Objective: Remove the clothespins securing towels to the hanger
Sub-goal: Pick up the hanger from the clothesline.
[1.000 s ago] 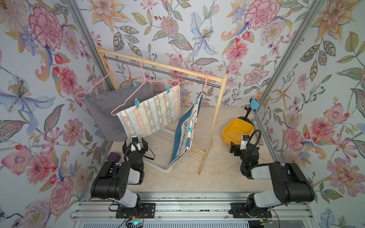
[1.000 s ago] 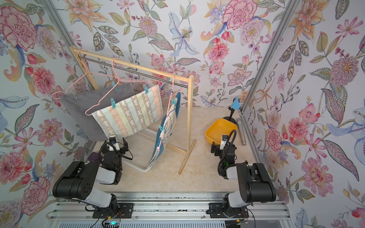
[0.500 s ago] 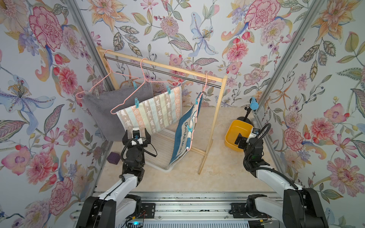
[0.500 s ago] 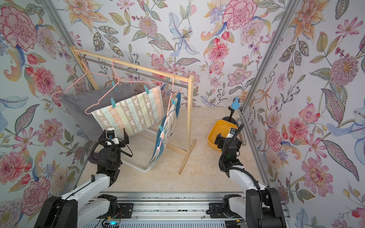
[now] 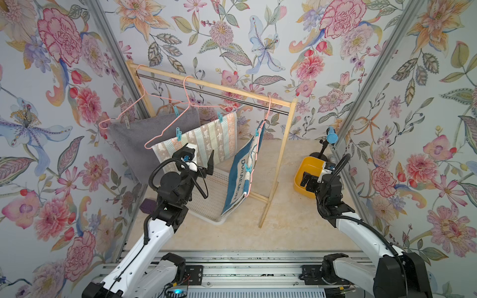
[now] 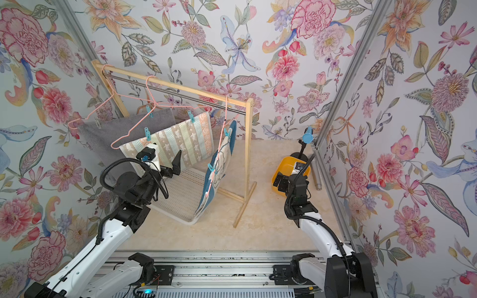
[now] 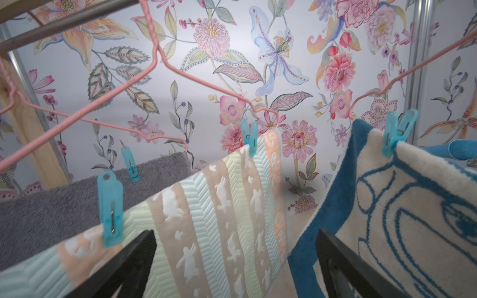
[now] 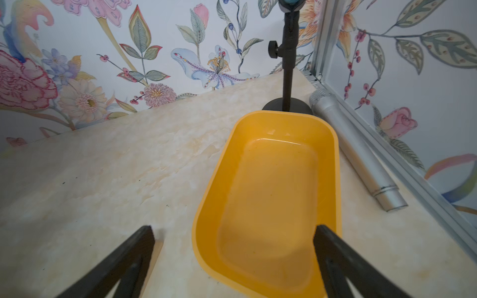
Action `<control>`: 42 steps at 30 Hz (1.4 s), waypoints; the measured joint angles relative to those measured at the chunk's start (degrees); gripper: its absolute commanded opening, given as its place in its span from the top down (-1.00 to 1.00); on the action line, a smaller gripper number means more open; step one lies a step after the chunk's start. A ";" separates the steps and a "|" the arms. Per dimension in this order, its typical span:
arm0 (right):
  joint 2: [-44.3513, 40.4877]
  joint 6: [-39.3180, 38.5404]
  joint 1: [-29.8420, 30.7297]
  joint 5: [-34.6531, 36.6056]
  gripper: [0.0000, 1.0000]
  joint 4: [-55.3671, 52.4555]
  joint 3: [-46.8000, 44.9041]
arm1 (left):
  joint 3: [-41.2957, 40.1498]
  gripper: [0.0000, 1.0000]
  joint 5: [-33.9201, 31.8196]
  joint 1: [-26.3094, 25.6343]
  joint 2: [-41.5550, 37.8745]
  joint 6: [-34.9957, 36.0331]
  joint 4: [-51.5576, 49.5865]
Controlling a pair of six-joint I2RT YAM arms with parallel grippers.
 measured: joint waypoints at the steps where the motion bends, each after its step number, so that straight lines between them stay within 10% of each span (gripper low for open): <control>1: -0.33 0.52 0.28 -0.76 -0.86 -0.83 0.26 | 2.23 -0.98 1.01 -0.52 0.68 -0.20 -1.25; 11: -0.15 2.91 3.91 -7.87 -0.83 -6.91 6.49 | 26.97 -0.90 5.03 -12.41 9.18 -0.57 -16.02; 24: 2.54 4.07 5.84 -8.66 -0.85 -7.37 6.58 | 61.31 -0.72 -20.94 -34.93 28.15 -0.20 -39.52; 42: 1.97 4.07 6.69 -8.57 -0.87 -7.30 6.56 | 64.19 -0.50 -33.31 -37.03 32.76 -2.32 -50.03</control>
